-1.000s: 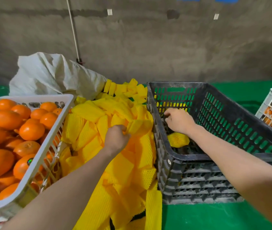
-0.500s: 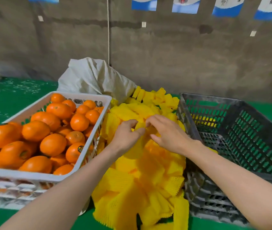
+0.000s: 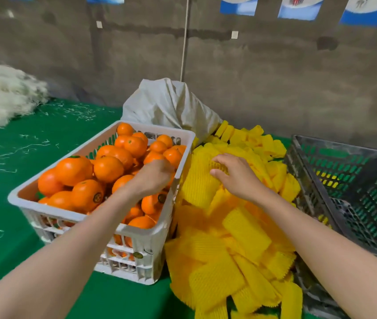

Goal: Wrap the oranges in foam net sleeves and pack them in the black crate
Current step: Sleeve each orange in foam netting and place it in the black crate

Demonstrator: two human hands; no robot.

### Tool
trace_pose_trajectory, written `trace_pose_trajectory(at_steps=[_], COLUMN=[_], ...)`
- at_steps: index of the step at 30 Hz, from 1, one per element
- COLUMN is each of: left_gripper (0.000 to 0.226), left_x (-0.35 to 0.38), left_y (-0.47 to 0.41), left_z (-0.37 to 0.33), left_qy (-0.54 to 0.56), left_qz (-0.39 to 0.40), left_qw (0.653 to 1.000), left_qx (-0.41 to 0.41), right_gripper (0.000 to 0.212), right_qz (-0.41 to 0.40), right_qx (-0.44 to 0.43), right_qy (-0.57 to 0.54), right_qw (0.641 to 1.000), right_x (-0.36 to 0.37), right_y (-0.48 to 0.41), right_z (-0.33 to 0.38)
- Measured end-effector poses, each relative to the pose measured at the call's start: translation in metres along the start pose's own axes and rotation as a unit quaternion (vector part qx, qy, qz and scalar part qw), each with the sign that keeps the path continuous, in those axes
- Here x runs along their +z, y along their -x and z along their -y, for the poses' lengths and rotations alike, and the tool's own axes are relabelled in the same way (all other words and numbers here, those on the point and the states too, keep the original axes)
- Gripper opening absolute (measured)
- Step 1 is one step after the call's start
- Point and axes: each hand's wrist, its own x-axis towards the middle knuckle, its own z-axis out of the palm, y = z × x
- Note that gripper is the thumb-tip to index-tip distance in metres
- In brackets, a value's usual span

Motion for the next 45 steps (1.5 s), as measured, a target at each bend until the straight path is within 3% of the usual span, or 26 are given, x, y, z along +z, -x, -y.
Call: trace_pose_trajectory(at_steps=[2, 4, 7, 12, 16, 18, 19, 21, 23, 27, 30, 33, 35, 40, 42, 44, 45], left_gripper=[0.029, 0.063, 0.085, 0.069, 0.067, 0.063, 0.063, 0.068, 0.069, 0.047, 0.047, 0.038, 0.047, 0.023, 0.02, 0.02, 0.02], left_x=[-0.009, -0.007, 0.004, 0.004, -0.026, -0.047, -0.055, -0.059, -0.05, -0.022, -0.002, 0.014, 0.021, 0.036, 0.041, 0.046, 0.048], left_y=[-0.001, -0.002, -0.002, -0.006, -0.005, -0.001, 0.003, 0.011, 0.014, 0.014, 0.01, 0.008, 0.009, 0.01, 0.009, 0.013, 0.015], left_z=[0.021, 0.035, 0.043, 0.044, 0.035, 0.028, 0.022, 0.006, -0.007, -0.03, -0.044, -0.054, -0.058, -0.068, -0.071, -0.078, -0.081], left_qy=[-0.152, -0.272, -0.354, -0.359, -0.211, -0.01, 0.115, 0.308, 0.411, 0.616, 0.666, 0.706, 0.724, 0.703, 0.684, 0.692, 0.7], left_qz=[0.163, 0.243, 0.222, 0.149, 0.036, -0.002, 0.007, 0.049, 0.067, 0.093, 0.082, 0.073, 0.073, -0.012, -0.026, -0.021, -0.015], left_qw=[0.975, 0.931, 0.908, 0.918, 0.972, 0.996, 0.989, 0.945, 0.905, 0.782, 0.74, 0.702, 0.681, 0.699, 0.721, 0.717, 0.711], left_qx=[-0.014, 0.006, 0.027, 0.074, 0.094, 0.092, 0.088, 0.095, 0.087, 0.019, -0.043, -0.066, -0.089, -0.131, -0.109, -0.082, -0.074], right_gripper=[0.024, 0.027, 0.026, 0.016, 0.013, 0.011, 0.01, 0.009, 0.011, 0.032, 0.029, 0.019, 0.02, 0.024, 0.021, 0.023, 0.015], right_qz=[0.018, 0.045, 0.066, -0.048, -0.035, -0.03, -0.027, -0.024, -0.025, 0.019, 0.036, 0.035, 0.034, 0.054, 0.1, 0.133, 0.131], right_qx=[0.023, 0.057, 0.068, -0.003, 0.016, 0.028, 0.035, 0.051, 0.063, 0.058, 0.066, 0.091, 0.1, 0.11, 0.105, 0.108, 0.105], right_qy=[-0.007, -0.008, -0.003, 0.087, 0.018, -0.065, -0.125, -0.239, -0.326, -0.466, -0.503, -0.483, -0.461, -0.476, -0.491, -0.512, -0.517], right_qw=[1.0, 0.997, 0.996, 0.995, 0.999, 0.997, 0.991, 0.969, 0.943, 0.883, 0.861, 0.87, 0.881, 0.871, 0.859, 0.842, 0.839], right_x=[0.001, 0.002, 0.004, -0.001, -0.009, -0.014, -0.016, -0.017, -0.017, -0.019, -0.021, -0.022, -0.022, -0.027, -0.025, -0.02, -0.017], right_y=[-0.001, -0.002, 0.0, 0.012, 0.017, 0.018, 0.018, 0.016, 0.013, 0.013, 0.017, 0.021, 0.025, 0.032, 0.033, 0.034, 0.033], right_z=[0.001, -0.001, -0.002, -0.002, -0.001, 0.001, 0.004, 0.01, 0.017, 0.028, 0.028, 0.025, 0.022, 0.021, 0.026, 0.035, 0.039])
